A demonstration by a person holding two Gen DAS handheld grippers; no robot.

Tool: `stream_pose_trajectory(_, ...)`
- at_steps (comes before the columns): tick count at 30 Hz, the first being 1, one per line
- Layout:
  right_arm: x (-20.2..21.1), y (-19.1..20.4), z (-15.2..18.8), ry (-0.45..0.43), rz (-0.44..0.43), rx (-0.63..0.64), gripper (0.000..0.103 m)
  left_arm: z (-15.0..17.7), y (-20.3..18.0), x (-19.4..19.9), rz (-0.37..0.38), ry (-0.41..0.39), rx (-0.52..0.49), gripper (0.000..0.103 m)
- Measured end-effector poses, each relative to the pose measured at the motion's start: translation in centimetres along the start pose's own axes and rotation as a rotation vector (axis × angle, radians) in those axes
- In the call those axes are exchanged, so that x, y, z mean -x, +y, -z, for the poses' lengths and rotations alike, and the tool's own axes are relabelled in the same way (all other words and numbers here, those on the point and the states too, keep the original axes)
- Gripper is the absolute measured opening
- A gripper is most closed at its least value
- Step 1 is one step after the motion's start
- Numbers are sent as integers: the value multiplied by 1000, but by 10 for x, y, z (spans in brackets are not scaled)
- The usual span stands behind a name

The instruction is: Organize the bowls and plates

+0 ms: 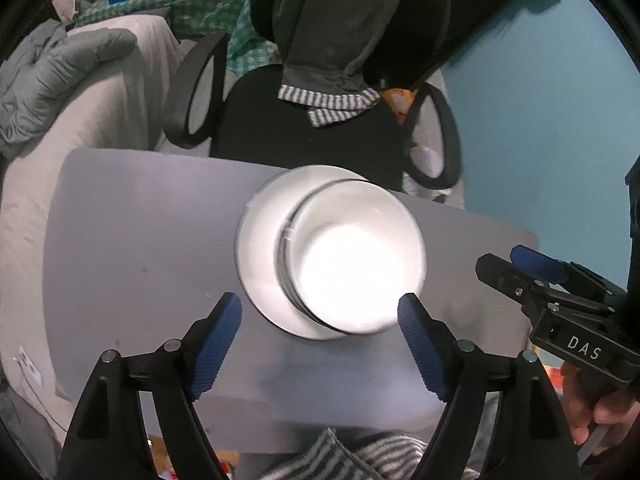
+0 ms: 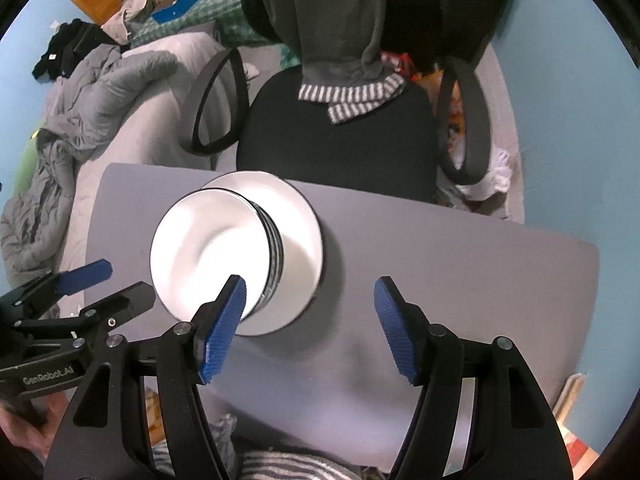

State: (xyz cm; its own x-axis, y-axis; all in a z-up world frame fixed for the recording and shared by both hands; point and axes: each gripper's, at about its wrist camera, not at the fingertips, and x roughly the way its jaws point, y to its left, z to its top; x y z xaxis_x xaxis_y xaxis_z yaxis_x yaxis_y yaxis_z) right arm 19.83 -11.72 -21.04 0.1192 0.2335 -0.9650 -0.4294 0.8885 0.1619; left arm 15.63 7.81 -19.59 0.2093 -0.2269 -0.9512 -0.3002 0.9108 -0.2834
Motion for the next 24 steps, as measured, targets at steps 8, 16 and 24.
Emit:
stream_pose_trajectory(8, 45, -9, 22, -90, 34, -27, 67, 21, -31, 37, -5, -79, -49, 82)
stream_pose_trajectory(16, 82, -12, 38, -147, 22, -19, 67, 41, -53, 77, -46, -173, -72, 82)
stream_pose_trajectory(24, 109, -15, 45, -196, 47, 1, 67, 53, -70, 113, -102, -286, -86, 86)
